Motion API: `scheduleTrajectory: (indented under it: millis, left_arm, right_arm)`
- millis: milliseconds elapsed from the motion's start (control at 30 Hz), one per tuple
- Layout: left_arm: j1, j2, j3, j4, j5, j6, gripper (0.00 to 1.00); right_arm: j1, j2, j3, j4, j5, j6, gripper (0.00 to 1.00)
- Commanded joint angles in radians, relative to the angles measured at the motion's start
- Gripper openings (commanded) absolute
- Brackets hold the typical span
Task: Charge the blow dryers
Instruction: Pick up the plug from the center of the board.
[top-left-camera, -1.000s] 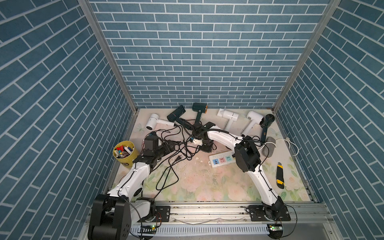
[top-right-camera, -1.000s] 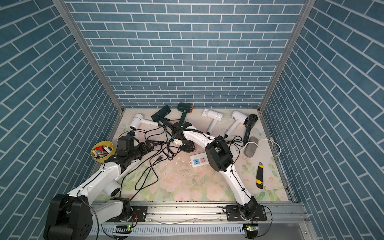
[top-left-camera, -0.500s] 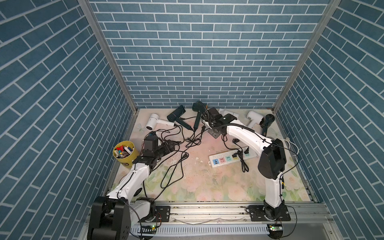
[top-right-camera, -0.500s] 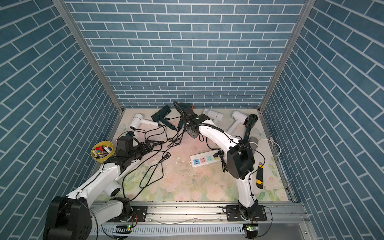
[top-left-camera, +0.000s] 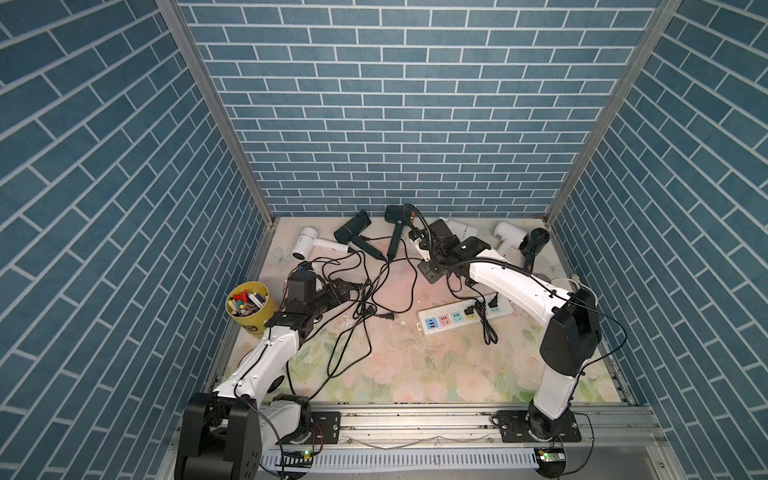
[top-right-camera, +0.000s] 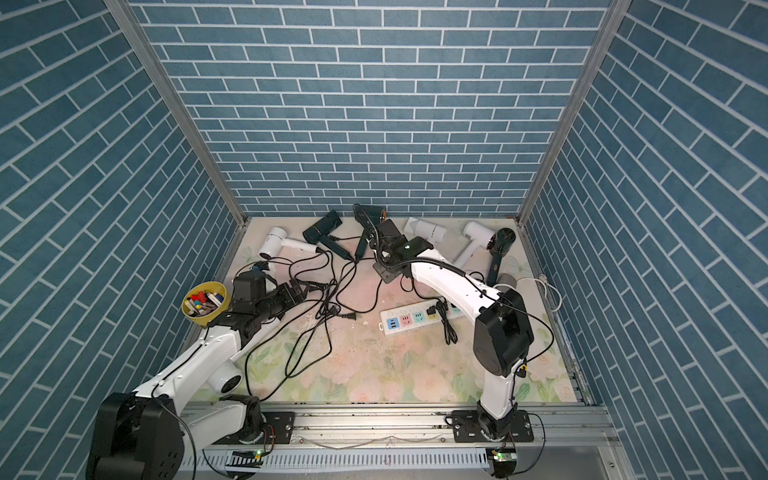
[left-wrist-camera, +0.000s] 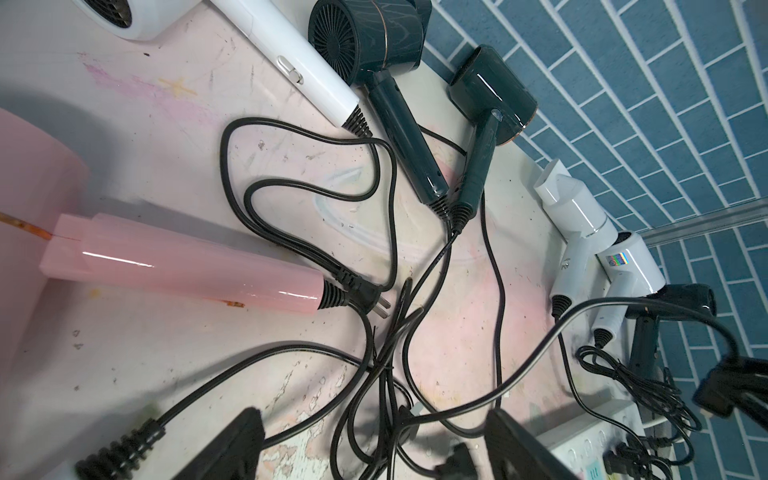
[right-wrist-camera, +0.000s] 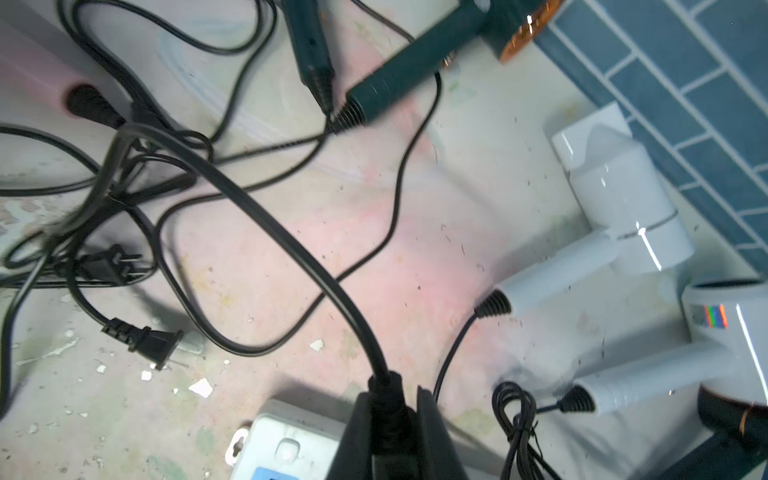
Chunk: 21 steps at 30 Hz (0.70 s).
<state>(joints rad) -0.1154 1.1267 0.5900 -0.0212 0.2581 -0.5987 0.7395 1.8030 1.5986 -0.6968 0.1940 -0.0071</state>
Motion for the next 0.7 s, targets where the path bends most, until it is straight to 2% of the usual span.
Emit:
scheduleTrajectory:
  millis: [0,133,200,233,367,500,667]
  left_arm:
    - [0.008,0.002,-0.020,0.022,0.018,0.002,0.88]
    - [0.006,-0.003,-0.025,0.042,0.044,0.004,0.89]
    - [0.004,-0.010,-0.032,0.068,0.066,0.005,0.92]
    - [-0.002,-0.013,-0.037,0.083,0.074,0.004,0.99]
    - [-0.033,-0.010,-0.042,0.146,0.127,0.004,0.99]
    - [-0.091,-0.009,-0.028,0.199,0.185,0.016,0.99]
    - [-0.218,-0.019,0.007,0.214,0.195,0.064,0.99]
  right_arm:
    - [-0.005,-0.102,-0.020,0.060,0.041,0.121,0.00]
    - [-0.009,-0.189,-0.108,0.170,0.071,0.194,0.00]
    - [-0.014,-0.230,-0.173,0.259,0.001,0.227,0.00]
    - [-0.015,-0.243,-0.205,0.303,-0.054,0.239,0.00]
    - [-0.015,-0.258,-0.283,0.390,-0.193,0.291,0.00]
    - [-0.017,-0.267,-0.372,0.467,-0.249,0.347,0.00]
    - [-0.017,-0.268,-0.464,0.560,-0.307,0.389,0.00]
